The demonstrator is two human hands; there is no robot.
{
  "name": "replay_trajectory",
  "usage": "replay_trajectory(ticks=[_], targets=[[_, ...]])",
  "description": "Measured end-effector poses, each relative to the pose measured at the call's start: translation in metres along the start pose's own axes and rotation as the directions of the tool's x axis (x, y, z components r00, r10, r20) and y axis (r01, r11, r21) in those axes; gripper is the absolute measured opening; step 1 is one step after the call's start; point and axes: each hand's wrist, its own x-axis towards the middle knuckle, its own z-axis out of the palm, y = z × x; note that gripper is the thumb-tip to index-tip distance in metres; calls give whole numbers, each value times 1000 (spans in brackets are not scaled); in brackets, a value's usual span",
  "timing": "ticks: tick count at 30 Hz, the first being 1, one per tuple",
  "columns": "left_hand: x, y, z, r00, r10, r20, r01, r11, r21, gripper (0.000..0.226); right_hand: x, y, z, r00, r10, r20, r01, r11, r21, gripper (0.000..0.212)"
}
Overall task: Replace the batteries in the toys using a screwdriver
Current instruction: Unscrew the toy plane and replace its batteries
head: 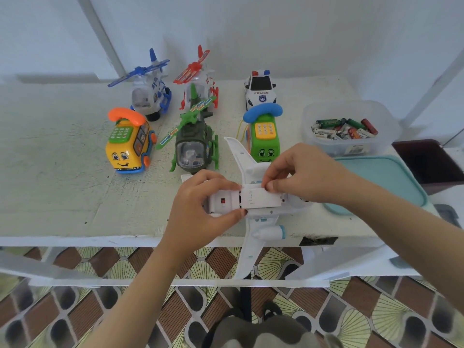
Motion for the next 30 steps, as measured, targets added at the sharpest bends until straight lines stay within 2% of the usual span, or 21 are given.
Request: replay_trajectory(ticks=[7,11,14,19,21,26,30], targets=[[2,-2,0,1000,-17,15,17,1000,-24,33,1,-4,-5,998,-56,16,57,989,-133,10],[3,0,-2,999,-29,24,30,999,-23,35,3,-3,-7,996,-89,30,92,985,-148,10],[4,1,-2,999,-34,32,35,999,-31,35,5,1,-7,995,-87,39,91,990,-106,11],[4,1,-1,998,-54,39,55,998,-26,37,7,13,3,1000,-5,24,2,991,134,17],[3,1,-1,998,-58,36,59,998,-31,37,7,17,6,1000,1,10,-2,988,155,20],[3,1,0,997,-72,29,73,997,-38,36,2,17,9,994,-95,-51,100,991,88,17],[1,2,0,997,-72,22,73,997,-31,36,0,17,14,968,-216,-128,206,974,-90,9]])
